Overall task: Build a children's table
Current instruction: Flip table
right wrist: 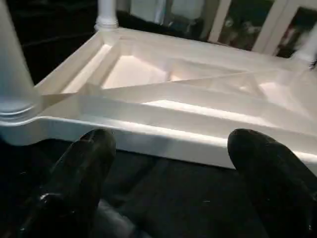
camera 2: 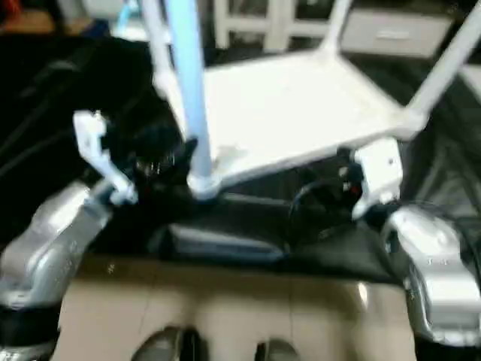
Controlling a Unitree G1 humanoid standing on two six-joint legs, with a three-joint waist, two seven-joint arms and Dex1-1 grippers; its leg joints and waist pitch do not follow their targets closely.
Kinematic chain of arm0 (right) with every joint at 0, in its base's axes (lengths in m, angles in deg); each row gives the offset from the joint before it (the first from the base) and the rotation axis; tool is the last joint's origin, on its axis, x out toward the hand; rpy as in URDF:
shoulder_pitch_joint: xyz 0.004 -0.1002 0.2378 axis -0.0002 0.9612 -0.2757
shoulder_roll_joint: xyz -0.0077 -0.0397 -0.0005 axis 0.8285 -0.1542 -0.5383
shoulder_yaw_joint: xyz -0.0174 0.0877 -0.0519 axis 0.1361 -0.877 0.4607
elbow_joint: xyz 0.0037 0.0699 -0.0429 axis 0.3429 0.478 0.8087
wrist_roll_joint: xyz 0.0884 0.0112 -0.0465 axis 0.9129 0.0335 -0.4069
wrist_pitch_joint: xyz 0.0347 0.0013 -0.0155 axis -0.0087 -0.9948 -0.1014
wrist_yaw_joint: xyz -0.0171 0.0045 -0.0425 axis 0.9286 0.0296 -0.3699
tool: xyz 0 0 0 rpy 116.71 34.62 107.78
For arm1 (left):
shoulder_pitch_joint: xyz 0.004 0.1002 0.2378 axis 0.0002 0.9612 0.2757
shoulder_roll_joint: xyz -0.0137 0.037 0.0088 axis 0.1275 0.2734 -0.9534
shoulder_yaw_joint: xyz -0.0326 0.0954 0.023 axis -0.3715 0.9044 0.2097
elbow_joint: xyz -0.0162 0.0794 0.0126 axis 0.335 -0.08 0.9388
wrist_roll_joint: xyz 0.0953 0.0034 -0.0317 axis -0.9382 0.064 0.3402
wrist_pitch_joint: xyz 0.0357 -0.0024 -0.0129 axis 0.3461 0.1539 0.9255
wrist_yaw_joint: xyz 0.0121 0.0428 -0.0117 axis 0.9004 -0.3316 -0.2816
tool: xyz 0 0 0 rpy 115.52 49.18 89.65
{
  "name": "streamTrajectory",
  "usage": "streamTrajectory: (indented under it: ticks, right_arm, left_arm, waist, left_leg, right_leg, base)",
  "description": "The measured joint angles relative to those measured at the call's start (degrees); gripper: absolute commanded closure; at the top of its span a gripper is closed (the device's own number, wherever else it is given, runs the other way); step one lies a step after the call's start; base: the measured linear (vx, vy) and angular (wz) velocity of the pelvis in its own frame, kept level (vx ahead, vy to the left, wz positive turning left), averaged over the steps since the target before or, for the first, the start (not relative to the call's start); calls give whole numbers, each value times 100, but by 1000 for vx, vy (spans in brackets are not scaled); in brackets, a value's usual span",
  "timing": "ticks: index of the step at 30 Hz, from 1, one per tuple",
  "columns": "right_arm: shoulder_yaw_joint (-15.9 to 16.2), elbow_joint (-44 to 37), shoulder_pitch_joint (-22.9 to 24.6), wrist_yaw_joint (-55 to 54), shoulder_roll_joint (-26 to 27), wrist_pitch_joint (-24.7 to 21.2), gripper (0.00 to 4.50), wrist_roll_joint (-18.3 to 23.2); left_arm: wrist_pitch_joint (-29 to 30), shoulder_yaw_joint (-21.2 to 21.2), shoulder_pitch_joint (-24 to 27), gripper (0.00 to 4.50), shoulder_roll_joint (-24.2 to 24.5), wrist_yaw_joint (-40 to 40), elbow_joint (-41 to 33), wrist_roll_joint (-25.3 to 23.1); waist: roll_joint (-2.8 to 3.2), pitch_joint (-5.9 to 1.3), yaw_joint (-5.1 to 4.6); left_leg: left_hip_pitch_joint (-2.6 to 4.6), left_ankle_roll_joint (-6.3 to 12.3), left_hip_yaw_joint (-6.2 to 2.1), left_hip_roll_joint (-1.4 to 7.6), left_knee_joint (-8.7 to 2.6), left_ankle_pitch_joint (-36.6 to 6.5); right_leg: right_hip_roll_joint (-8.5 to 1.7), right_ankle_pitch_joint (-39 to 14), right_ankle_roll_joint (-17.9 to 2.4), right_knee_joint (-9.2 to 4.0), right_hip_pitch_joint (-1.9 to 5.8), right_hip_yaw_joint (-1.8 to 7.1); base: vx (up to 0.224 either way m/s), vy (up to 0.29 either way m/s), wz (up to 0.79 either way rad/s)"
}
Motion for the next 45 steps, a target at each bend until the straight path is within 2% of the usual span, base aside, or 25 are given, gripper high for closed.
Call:
streamTrajectory:
  ticks: [3, 7, 9, 12, 16, 22, 28, 32, 34, 38, 41, 45]
  right_arm:
    - [7, -59, 52, -28, 1, 18, 46, 0]
    - [80, -61, 191, -111, 108, 49, 46, 2]
    - [133, -65, 193, -132, 119, 49, 46, 3]
    - [135, -70, 196, -147, 119, 49, 46, 0]
    - [165, -99, 197, -197, 120, 51, 46, -5]
    - [185, -173, 302, -274, 119, 54, 46, -41]
    - [185, -180, 319, -290, 107, 61, 46, -112]
    - [198, -167, 295, -301, 106, 65, 46, -115]
    - [224, -165, 276, -304, 107, 66, 46, -118]
    - [300, -163, 217, -305, 107, 72, 46, -145]
    - [302, -165, 187, -311, 107, 72, 46, -166]
    - [302, -166, 189, -319, 107, 72, 46, -165]
  left_arm:
    - [-131, -89, -103, 4, -50, 251, 170, -191]
    - [-332, -224, -274, 4, -301, 382, 386, -224]
    - [-319, -233, -295, 4, -406, 242, 376, -3]
    - [-287, -150, -286, 4, -471, -35, 283, 194]
    - [-300, -62, -284, 4, -531, -188, 251, 201]
    - [-338, -90, -208, 4, -298, -411, 398, 142]
    - [187, -240, 244, 4, 69, -1278, 16, 949]
    - [391, -178, 339, 4, 72, -1468, -309, 1200]
    - [385, -76, 280, 4, -59, -1428, -306, 1158]
    - [117, 207, -66, 4, -372, -1114, 15, 673]
    - [-92, 262, -267, 4, -524, -885, 394, 337]
    - [-226, 345, -435, 4, -682, -801, 695, 144]
  waist:
    - [-10, -4, -88]
    - [-10, -5, -225]
    - [-9, -5, -281]
    - [-8, -6, -284]
    - [-5, -7, -257]
    - [8, -15, -281]
    - [7, -15, -294]
    - [7, -15, -254]
    - [7, -15, -253]
    - [7, -15, -286]
    - [7, -15, -292]
    - [7, -15, -292]
  left_leg:
    - [-11, 6, 43, 40, 3, 3]
    - [-48, 65, 63, 44, 3, 30]
    - [-56, 102, 79, 43, 3, 22]
    - [-71, 131, 88, 43, -2, 4]
    - [-87, 159, 94, 43, -3, -4]
    - [-83, 154, 101, 43, -3, -11]
    - [-69, 145, 107, 44, -14, -6]
    - [-64, 142, 125, 44, -29, -4]
    - [-62, 143, 145, 44, -33, -4]
    - [-54, 151, 197, 44, -40, -1]
    - [-53, 155, 215, 44, -48, -3]
    - [-54, 167, 222, 44, -57, -5]
  right_leg:
    - [-9, 99, -58, -86, 66, -33]
    - [-17, 131, -38, -155, 64, -34]
    - [-25, 154, -38, -185, 64, -33]
    - [-26, 160, -39, -221, 65, -34]
    - [-28, 159, -39, -247, 64, -35]
    - [-31, 160, -40, -249, 65, -33]
    - [-31, 160, -40, -245, 64, -28]
    - [-38, 159, -39, -248, 66, -26]
    - [-47, 159, -38, -248, 66, -24]
    - [-77, 159, -37, -250, 64, -23]
    - [-92, 160, -36, -259, 64, -28]
    - [-96, 160, -36, -267, 60, -30]
  base:
    - [-21, -2, 3]
    - [0, 0, 0]
    - [0, 0, 0]
    - [0, 0, 0]
    - [0, 0, 0]
    - [0, 0, 0]
    - [0, 0, 0]
    - [0, 0, 0]
    - [0, 0, 0]
    - [0, 0, 0]
    - [0, 0, 0]
    - [0, 0, 0]
